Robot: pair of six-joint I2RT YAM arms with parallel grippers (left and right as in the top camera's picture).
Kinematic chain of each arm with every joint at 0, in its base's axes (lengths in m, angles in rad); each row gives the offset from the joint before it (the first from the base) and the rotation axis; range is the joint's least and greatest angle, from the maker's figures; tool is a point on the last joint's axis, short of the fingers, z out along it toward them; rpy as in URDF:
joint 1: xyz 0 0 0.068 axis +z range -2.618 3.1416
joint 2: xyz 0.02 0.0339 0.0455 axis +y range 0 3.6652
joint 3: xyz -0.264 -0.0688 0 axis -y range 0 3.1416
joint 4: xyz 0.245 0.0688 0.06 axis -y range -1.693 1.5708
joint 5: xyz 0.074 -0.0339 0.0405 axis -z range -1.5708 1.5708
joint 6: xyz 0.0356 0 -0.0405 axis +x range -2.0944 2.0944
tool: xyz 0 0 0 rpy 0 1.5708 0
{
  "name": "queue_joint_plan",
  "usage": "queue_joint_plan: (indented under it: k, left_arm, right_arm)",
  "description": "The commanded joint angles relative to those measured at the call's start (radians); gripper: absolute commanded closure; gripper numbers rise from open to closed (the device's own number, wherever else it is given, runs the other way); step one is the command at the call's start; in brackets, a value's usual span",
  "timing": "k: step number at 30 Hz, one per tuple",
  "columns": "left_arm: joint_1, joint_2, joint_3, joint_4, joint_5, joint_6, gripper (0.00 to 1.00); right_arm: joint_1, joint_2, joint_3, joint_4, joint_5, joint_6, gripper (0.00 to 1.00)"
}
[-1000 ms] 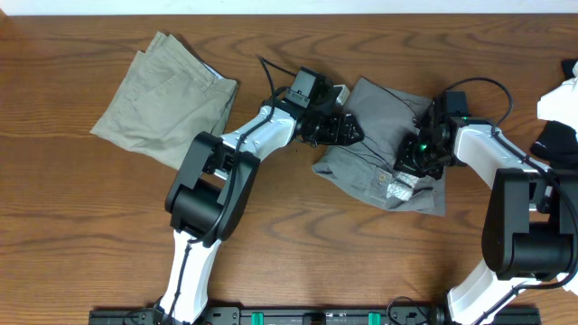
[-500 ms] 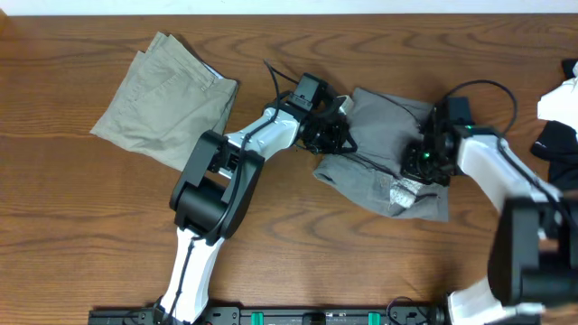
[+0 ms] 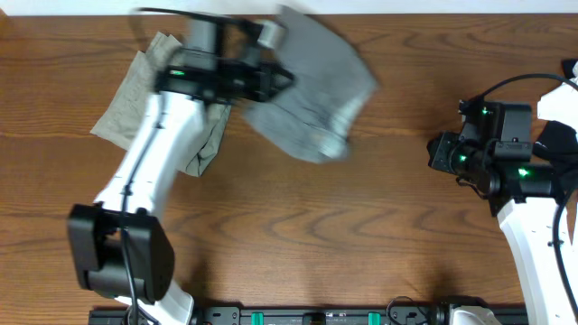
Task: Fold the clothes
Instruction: 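Lift the folded shorts with the left gripper and place them on the khaki pants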
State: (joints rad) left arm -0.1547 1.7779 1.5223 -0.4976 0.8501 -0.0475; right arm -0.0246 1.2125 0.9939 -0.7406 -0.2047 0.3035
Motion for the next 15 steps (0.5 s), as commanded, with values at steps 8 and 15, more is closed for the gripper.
queue_joint_plan:
  k: [8,15]
  left_arm:
    - [0.357,0.08,0.002,-0.184,-0.282,0.199,0.94]
    - [0.485,0.22,0.002,-0.14,-0.416,0.197,0.4]
  right_arm:
    - [-0.008,-0.017,0.005,-0.013,-0.004,0.007,0.86]
    - [-0.008,-0.017,0.005,-0.017,-0.039,0.007,0.87]
